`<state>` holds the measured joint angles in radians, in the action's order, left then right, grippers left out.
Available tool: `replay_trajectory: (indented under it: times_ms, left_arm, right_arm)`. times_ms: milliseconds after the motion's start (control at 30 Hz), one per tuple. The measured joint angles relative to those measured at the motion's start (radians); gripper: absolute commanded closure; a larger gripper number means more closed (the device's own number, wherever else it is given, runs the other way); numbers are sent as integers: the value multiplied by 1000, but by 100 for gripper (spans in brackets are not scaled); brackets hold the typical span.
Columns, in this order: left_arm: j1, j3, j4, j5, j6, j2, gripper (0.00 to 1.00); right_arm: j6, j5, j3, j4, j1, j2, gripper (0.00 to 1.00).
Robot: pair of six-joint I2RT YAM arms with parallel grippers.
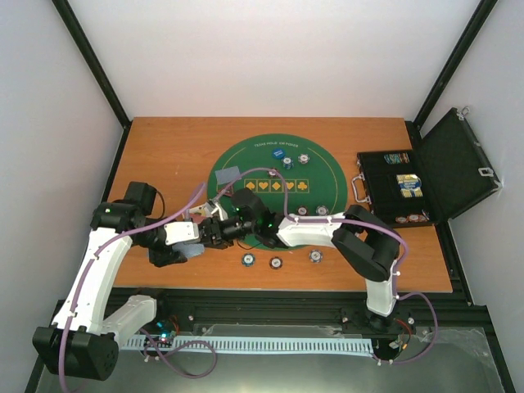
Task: Distribute texas hold em gaming equipment
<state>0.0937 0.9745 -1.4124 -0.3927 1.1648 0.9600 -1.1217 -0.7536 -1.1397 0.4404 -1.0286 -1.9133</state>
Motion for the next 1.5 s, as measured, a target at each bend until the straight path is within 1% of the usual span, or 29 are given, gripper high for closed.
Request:
replay_trajectory:
  times_ms: [233,633,767,867,1000,1133,1267,1400,1500]
  left_arm:
    - [0,0,0,4,1,0,99]
    - [0,0,-1,21,8,0,99]
    - [0,0,-2,27,9,0,99]
    - [0,0,-2,27,9,-1,99]
    - [0,0,-2,27,9,-1,99]
    - [0,0,-2,27,9,-2,99]
    - [0,0,-2,27,10,-2,99]
    - [0,0,-2,27,10,-2,99]
    - [0,1,-2,27,10,-3,99]
  right_arm:
    - [33,2,0,-60,13,31,48]
    - [102,24,-2,-176,31,94,79]
    - [113,37,-3,-213,42,107,84]
    - [123,43,-4,-244,48,111,87]
    - [137,51,-4,-288,57,114,94]
    - [149,55,-4,-318,73,126,97]
    - [167,50,-4,-353,111,154,97]
    - [204,27,-26,-415,220,174,97]
    - [253,10,-90,-492,336,171,97]
